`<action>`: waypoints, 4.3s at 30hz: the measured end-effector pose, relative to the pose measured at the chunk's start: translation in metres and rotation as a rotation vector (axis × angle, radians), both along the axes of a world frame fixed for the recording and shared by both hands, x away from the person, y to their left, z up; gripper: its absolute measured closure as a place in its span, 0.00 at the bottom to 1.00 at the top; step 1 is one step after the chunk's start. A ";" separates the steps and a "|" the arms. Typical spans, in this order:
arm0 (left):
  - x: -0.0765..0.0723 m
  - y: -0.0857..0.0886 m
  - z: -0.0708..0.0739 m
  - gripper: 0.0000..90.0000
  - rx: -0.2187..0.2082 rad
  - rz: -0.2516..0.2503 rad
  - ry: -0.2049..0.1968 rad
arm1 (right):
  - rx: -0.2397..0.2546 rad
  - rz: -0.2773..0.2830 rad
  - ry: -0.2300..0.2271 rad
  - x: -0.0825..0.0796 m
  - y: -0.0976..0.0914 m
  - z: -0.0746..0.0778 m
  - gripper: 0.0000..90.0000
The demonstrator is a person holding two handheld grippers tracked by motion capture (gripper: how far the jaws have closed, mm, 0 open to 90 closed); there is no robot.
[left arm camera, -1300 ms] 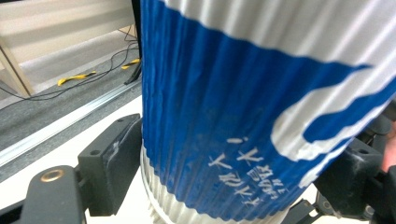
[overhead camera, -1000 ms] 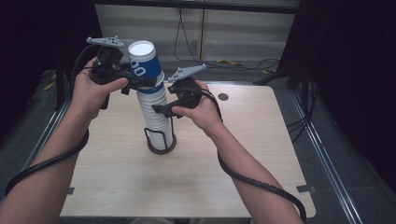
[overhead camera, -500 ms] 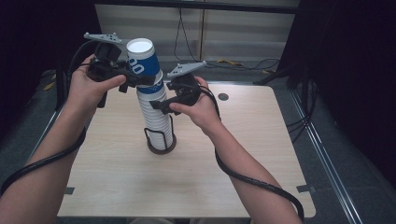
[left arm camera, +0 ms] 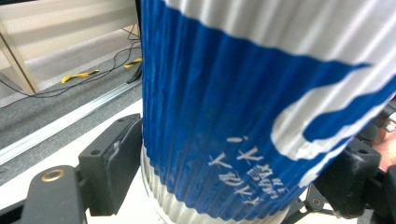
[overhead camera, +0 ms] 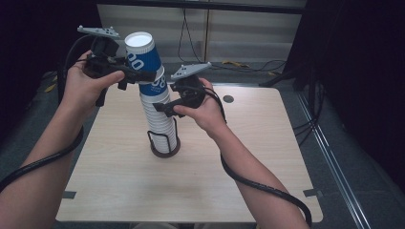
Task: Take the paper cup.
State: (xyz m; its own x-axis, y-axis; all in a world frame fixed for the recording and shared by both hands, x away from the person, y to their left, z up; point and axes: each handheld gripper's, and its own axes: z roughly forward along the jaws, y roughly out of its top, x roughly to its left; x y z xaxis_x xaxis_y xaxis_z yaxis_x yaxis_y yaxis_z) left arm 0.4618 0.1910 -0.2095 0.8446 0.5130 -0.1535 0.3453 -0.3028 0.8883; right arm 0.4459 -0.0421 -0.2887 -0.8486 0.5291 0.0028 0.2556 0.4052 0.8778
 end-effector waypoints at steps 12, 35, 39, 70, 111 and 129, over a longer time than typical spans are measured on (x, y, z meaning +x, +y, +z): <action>-0.002 0.001 0.012 0.20 0.011 0.007 -0.015 | -0.005 0.004 0.002 0.000 0.000 -0.004 0.13; -0.004 0.006 0.027 0.20 -0.008 0.013 -0.025 | -0.018 0.003 0.008 0.000 -0.002 -0.009 0.13; -0.005 0.007 0.031 0.20 -0.003 0.017 -0.031 | -0.015 0.001 0.006 0.000 -0.003 -0.008 0.13; -0.028 0.059 0.021 0.20 -0.018 0.071 -0.035 | -0.041 0.003 0.010 -0.002 0.000 -0.016 0.14; -0.071 0.063 -0.131 0.20 0.060 0.011 0.058 | -0.082 0.035 0.031 -0.034 -0.048 -0.057 0.14; -0.090 0.044 -0.172 0.20 0.111 -0.047 0.130 | -0.091 0.033 0.063 -0.048 -0.083 -0.085 0.14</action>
